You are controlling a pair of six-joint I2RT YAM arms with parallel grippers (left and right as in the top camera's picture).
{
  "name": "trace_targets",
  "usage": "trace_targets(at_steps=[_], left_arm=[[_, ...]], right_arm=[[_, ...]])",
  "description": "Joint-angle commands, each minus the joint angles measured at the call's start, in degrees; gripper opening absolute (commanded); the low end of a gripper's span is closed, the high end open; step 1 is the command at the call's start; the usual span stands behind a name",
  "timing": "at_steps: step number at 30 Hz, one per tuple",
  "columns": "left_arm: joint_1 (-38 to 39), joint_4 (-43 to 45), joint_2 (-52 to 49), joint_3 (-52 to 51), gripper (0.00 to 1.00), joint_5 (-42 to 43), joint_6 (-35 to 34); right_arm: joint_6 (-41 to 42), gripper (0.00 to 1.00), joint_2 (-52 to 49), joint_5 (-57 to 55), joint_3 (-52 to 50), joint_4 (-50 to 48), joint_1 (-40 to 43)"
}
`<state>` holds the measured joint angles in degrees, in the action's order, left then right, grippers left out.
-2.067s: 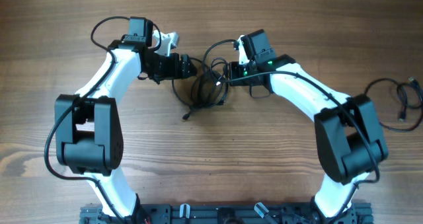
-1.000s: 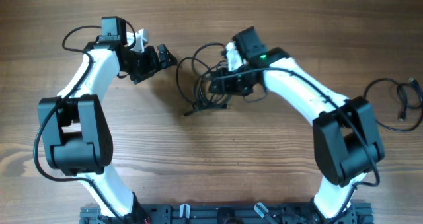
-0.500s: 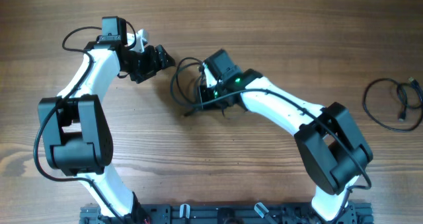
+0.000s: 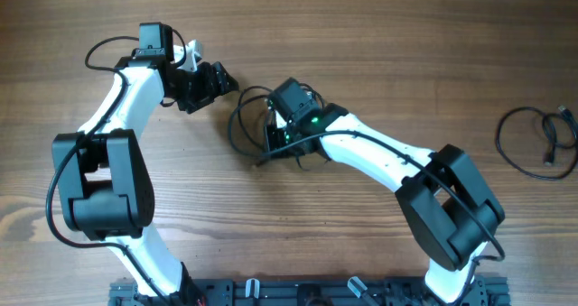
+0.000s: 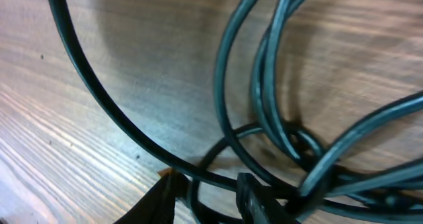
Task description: Untangle cables
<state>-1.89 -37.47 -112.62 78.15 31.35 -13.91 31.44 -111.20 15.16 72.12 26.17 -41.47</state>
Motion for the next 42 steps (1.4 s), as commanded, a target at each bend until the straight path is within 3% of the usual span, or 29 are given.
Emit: trace_targets(at_steps=[1, 6, 10, 13, 15, 23, 27, 36, 42], left_arm=[[0.13, -0.04, -0.63, -0.52, 0.77, 0.04, -0.07], [0.13, -0.04, -0.63, -0.52, 0.77, 0.04, -0.07], [0.11, -0.04, -0.63, -0.52, 0.78, 0.04, -0.07], [0.13, -0.04, -0.63, -0.52, 0.78, 0.04, -0.07], [0.11, -0.02, -0.63, -0.52, 0.78, 0.04, -0.07], [0.13, -0.04, -0.63, -0.52, 0.77, 0.04, -0.07], [0.13, -0.04, -0.63, -0.52, 0.77, 0.04, -0.07], [0.13, -0.04, -0.63, -0.52, 0.77, 0.04, -0.07], [0.11, -0.44, -0.63, -0.52, 0.78, 0.02, -0.07]], right_arm=[[-1.27, 0.33, 0.7, 0.04, -0.63, 0.46, -1.36], [-0.94, 0.33, -1.64, -0.15, -0.63, 1.07, -1.6], [1.7, 0.19, -4.35, -0.15, -0.63, 1.31, -1.6], [1.84, 0.17, -4.35, -0.42, -0.61, 1.25, -1.44], [3.87, 0.04, -4.35, -1.73, -0.61, 1.11, -0.74], [22.45, 0.04, -4.35, 1.77, -0.61, -9.84, 10.51], [21.09, 0.04, -4.31, 1.6, -0.52, -13.49, 13.46], [9.01, 0.04, -5.64, 0.96, -0.52, -0.74, 12.35], [11.52, 0.04, -6.25, 3.61, -0.52, 12.9, 11.65]])
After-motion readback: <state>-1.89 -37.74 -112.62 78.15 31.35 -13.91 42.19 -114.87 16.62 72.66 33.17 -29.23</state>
